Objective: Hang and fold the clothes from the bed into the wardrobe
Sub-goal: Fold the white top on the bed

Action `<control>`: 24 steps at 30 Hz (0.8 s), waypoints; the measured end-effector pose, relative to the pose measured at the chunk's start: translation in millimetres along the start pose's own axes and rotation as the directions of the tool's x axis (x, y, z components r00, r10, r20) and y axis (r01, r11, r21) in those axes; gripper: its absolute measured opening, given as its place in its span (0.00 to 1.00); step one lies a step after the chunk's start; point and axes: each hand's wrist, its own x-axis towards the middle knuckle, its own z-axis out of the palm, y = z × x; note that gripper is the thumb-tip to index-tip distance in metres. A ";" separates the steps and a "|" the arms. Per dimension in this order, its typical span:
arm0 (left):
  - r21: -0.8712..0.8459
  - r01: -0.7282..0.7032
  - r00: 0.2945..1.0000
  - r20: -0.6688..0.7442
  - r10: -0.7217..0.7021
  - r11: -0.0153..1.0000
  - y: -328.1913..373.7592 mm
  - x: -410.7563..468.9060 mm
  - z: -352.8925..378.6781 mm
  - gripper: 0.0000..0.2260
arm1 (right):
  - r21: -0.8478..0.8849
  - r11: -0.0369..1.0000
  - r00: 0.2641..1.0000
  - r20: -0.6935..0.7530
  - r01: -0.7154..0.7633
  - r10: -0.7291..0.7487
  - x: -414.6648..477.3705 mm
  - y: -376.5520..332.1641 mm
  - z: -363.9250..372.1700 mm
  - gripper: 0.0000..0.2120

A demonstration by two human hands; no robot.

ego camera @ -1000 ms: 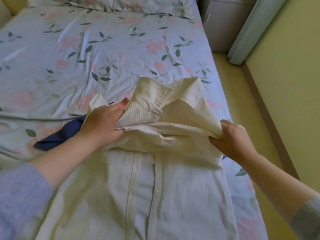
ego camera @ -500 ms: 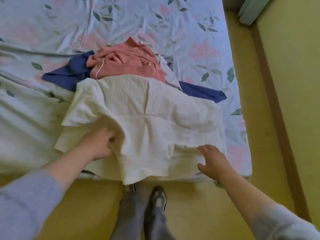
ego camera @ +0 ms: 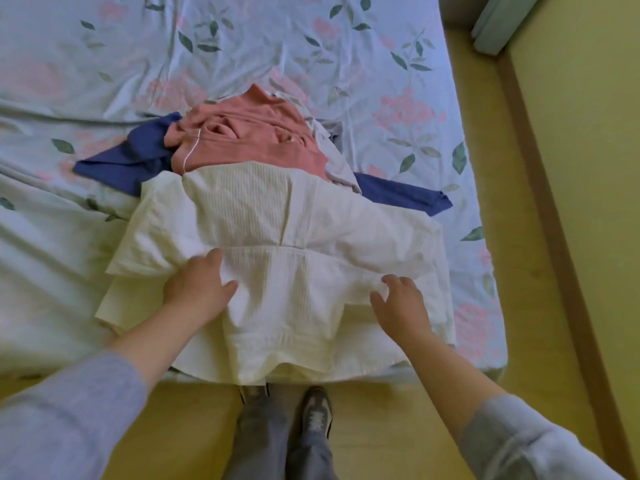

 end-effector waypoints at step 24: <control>-0.032 -0.594 0.803 0.035 0.595 0.804 198.9 39.0 14.0 0.22 | 0.343 0.895 0.956 0.172 -0.285 0.239 61.8 100.9 -30.7 0.21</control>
